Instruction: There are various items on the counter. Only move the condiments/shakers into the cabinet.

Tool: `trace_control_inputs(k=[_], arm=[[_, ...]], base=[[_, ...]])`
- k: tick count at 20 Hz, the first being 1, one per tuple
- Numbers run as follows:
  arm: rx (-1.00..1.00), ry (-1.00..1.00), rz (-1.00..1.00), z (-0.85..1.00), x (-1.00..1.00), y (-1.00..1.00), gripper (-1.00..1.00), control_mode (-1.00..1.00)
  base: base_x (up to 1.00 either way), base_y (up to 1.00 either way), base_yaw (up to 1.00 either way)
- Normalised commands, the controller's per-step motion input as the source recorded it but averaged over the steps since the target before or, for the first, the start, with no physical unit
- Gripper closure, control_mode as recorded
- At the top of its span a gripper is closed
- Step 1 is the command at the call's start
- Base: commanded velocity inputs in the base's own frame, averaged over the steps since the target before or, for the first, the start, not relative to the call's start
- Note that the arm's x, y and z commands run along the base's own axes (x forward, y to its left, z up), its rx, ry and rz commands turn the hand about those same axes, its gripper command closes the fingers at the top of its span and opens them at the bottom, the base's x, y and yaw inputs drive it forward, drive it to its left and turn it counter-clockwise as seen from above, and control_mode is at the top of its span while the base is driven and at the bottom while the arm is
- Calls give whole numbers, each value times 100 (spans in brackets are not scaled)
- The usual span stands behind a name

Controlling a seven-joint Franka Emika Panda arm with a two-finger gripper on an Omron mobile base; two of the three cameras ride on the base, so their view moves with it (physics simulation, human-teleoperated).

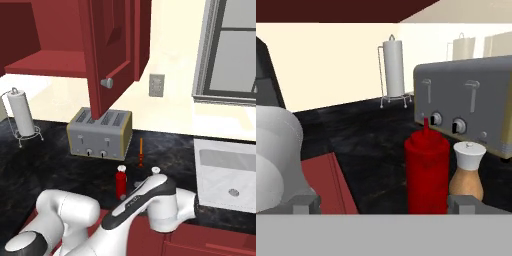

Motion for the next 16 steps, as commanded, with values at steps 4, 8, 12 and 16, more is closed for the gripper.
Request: trace_control_inputs(k=[4, 8, 12, 16], arm=[[0, 0, 0, -19, 18, 16, -100, -100], [0, 2, 0, -18, 20, 10, -100, -100], [0, 2, 0, -10, 16, 0, -100, -100], [0, 3, 0, -6, 19, 0, -100, -100]], base=[[0, 0, 0], [0, 0, 0], [0, 0, 0], [0, 0, 0]])
